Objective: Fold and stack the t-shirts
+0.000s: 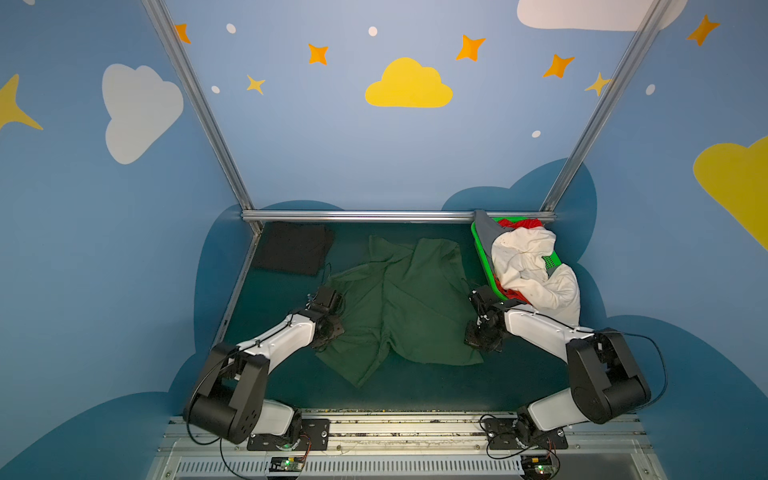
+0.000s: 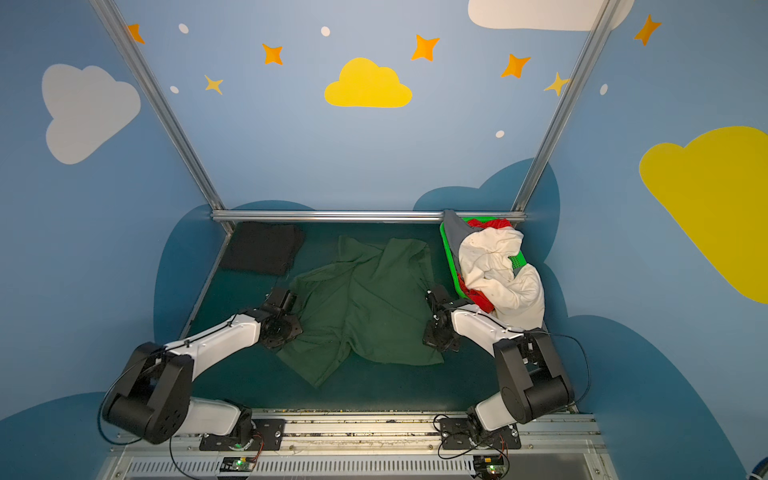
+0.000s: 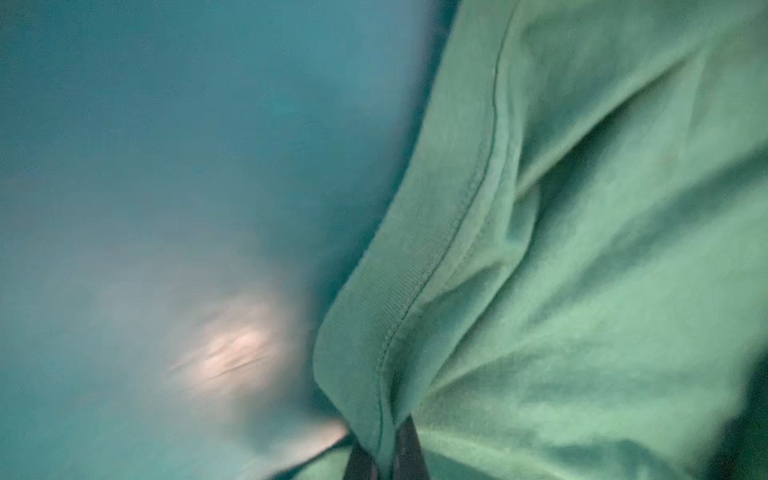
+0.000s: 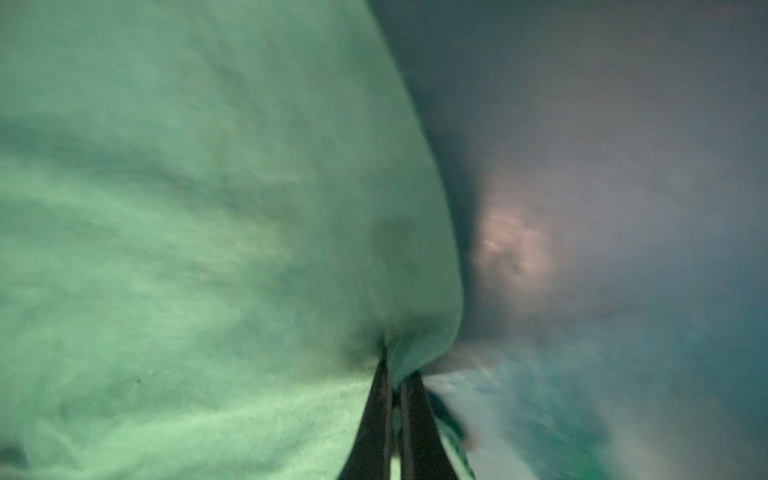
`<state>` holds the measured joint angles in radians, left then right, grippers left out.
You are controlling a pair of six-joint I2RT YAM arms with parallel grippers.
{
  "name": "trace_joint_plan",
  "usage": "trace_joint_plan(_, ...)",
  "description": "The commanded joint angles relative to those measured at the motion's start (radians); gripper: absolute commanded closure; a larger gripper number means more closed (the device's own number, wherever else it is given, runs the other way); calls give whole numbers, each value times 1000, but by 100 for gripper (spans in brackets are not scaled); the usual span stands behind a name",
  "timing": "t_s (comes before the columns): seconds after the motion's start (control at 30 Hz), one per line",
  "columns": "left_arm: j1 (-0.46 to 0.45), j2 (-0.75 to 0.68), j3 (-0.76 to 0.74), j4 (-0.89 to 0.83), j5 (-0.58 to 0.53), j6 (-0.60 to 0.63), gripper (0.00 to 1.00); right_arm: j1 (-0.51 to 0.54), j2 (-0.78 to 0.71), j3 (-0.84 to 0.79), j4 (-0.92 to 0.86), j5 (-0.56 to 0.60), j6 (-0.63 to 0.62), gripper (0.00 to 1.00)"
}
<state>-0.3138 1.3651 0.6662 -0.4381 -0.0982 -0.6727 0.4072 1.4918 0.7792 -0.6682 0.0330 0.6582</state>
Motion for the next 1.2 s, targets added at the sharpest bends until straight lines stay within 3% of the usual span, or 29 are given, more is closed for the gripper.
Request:
trace_joint_plan(0.0,21,-106,-47,-141,-87,-39,96,-8,-26,18,-94,62,3,100)
trace_joint_plan(0.3,43,-544,-204,-319,-234,-189,96,-18,-53,29,-190,115,10,100)
trace_joint_plan(0.47,129,-576,-172,-341,-218,-158,95,-49,-145,-7,-258,161,34,100)
trace_joint_plan(0.67,175,-388,-73,-305,-179,-117,53,-81,-169,-14,-244,88,18,100)
trace_joint_plan(0.73,177,-352,-31,-292,-183,-103,43,-82,-151,-4,-236,66,12,55)
trace_joint_plan(0.83,178,-308,56,-291,-193,-69,30,-82,-149,19,-243,69,-2,55)
trace_joint_plan(0.87,177,-294,91,-288,-190,-39,29,-82,-158,33,-253,85,-9,51)
trace_joint_plan(0.93,176,-264,165,-298,-205,-6,27,-80,-175,76,-274,124,-34,32)
trace_joint_plan(1.0,168,-229,230,-294,-210,31,25,-79,-175,146,-257,124,-94,26)
trace_joint_plan(1.1,140,-161,313,-231,-122,96,22,-79,-122,255,-167,57,-145,22)
trace_joint_plan(1.17,108,-89,344,-124,0,154,19,-82,-49,325,-79,-41,-164,22)
